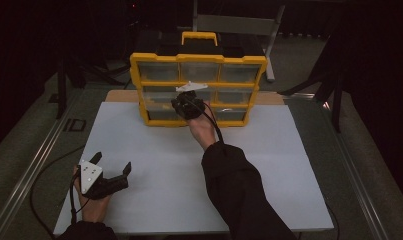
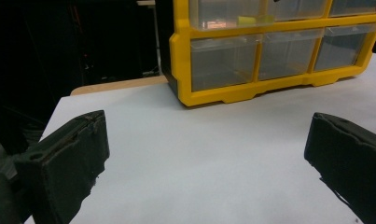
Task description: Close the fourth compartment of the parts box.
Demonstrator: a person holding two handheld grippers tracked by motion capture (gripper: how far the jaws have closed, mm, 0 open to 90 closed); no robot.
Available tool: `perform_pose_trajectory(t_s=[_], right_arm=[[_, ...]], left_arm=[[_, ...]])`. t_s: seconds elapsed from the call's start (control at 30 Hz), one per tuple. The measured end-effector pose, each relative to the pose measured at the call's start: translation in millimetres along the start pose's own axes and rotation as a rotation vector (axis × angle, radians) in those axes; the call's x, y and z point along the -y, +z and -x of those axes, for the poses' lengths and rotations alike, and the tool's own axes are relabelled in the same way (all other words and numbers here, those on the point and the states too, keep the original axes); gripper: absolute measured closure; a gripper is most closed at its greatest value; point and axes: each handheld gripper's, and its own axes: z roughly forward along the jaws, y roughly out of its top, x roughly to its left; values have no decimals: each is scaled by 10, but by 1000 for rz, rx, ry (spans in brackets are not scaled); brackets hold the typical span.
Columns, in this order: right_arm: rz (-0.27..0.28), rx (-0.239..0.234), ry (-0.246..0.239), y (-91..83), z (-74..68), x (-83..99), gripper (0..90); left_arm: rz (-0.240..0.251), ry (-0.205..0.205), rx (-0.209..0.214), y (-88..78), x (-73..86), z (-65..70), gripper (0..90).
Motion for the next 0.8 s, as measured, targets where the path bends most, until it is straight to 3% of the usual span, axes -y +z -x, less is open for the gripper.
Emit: perform_pose_trajectory(t_s=[0.8], right_arm=[[17,42,7,55,59,-42,900]], left_arm=[[0,-3,6,9,1,2,9]])
